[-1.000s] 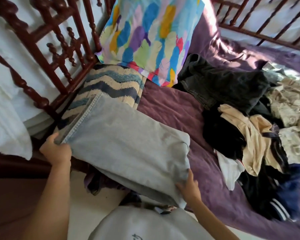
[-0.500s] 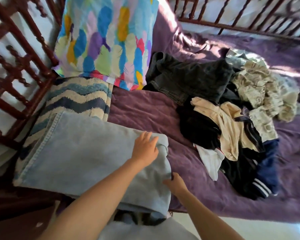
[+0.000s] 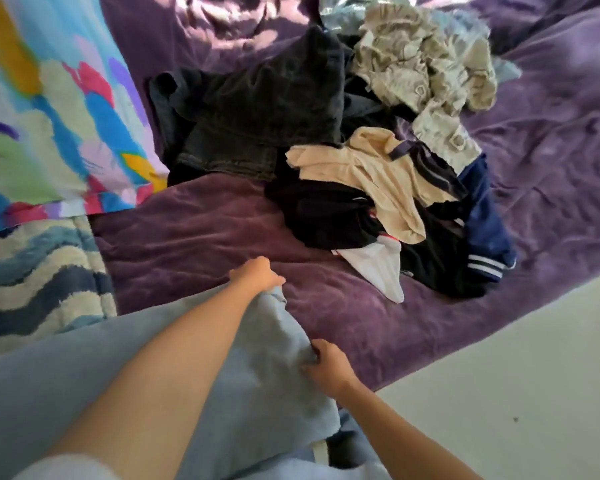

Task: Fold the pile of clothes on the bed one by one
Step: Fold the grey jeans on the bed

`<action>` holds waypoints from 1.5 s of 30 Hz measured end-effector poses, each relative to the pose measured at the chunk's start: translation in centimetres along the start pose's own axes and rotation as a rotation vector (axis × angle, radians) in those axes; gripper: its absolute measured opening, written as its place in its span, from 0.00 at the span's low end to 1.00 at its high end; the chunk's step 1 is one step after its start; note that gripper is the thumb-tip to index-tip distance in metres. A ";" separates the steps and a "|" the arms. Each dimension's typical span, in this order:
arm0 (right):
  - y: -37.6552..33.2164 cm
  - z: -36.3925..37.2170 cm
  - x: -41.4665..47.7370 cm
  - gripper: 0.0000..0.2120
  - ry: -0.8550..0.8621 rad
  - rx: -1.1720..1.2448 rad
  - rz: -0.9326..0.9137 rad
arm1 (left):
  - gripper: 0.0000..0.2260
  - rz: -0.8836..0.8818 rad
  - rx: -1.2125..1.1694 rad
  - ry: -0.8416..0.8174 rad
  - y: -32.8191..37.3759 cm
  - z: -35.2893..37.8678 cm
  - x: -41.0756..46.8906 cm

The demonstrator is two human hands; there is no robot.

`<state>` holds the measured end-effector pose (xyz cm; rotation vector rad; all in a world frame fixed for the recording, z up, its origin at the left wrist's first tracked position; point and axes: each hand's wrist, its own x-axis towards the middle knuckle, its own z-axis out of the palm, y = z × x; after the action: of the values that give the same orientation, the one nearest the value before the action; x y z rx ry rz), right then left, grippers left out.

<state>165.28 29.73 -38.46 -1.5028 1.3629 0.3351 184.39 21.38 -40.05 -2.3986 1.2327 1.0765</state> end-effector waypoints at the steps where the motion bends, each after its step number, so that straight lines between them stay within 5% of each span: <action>1: -0.1 -0.2 -0.1 0.18 -0.012 0.001 -0.002 | 0.17 -0.021 -0.009 -0.004 0.1 -0.2 0.4; 4: -0.2 -1.4 -0.6 0.18 -0.049 0.020 -0.022 | 0.12 -0.031 -0.213 0.054 0.2 -0.7 1.9; 8: 1.7 -1.9 -1.6 0.19 -0.207 -0.046 0.006 | 0.11 -0.099 -0.827 0.332 -1.7 -6.5 4.6; 11: 2.5 -0.9 -2.5 0.12 -0.158 0.104 0.113 | 0.12 -0.068 -0.895 0.411 -3.2 -12.5 4.5; 16: -0.4 -2.1 -2.6 0.12 -0.099 0.245 0.137 | 0.09 0.180 -0.670 0.464 -2.5 -7.7 -0.5; 21: -3.6 -3.9 -3.0 0.05 -0.103 0.291 0.033 | 0.21 0.266 -0.195 0.710 -7.2 2.6 -8.1; 25: -8.3 -4.7 -4.2 0.04 -0.129 0.341 -0.081 | 0.27 0.092 -0.146 0.432 -10.5 8.8 -14.1; 28: -12.5 -3.4 -5.5 0.11 -0.204 0.296 -0.201 | 0.31 -0.013 -0.451 0.271 -12.6 10.5 -15.8; 31: -17.6 -0.4 -7.5 0.23 -0.281 0.182 -0.366 | 0.13 -0.058 -1.214 0.214 -13.0 7.1 -19.7; 35: -23.6 4.3 -10.8 0.18 -0.464 0.086 -0.527 | 0.22 -0.010 -2.082 0.321 -15.8 2.7 -25.1; 38: -26.3 8.9 -12.3 0.17 -0.507 -0.005 -0.597 | 0.22 -0.074 -2.252 0.545 -20.4 2.7 -27.5; 41: -27.7 14.0 -13.1 0.16 -0.537 -0.130 -0.620 | 0.40 -0.060 -2.456 0.602 -24.9 4.6 -29.4; 45: -26.3 17.4 -12.3 0.25 -0.627 -0.282 -0.634 | 0.34 -0.092 -2.423 0.556 -27.5 5.9 -30.3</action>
<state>191.03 46.02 -23.73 -1.7698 0.3266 0.5424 191.53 59.68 -26.03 -3.8195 -1.7047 2.7015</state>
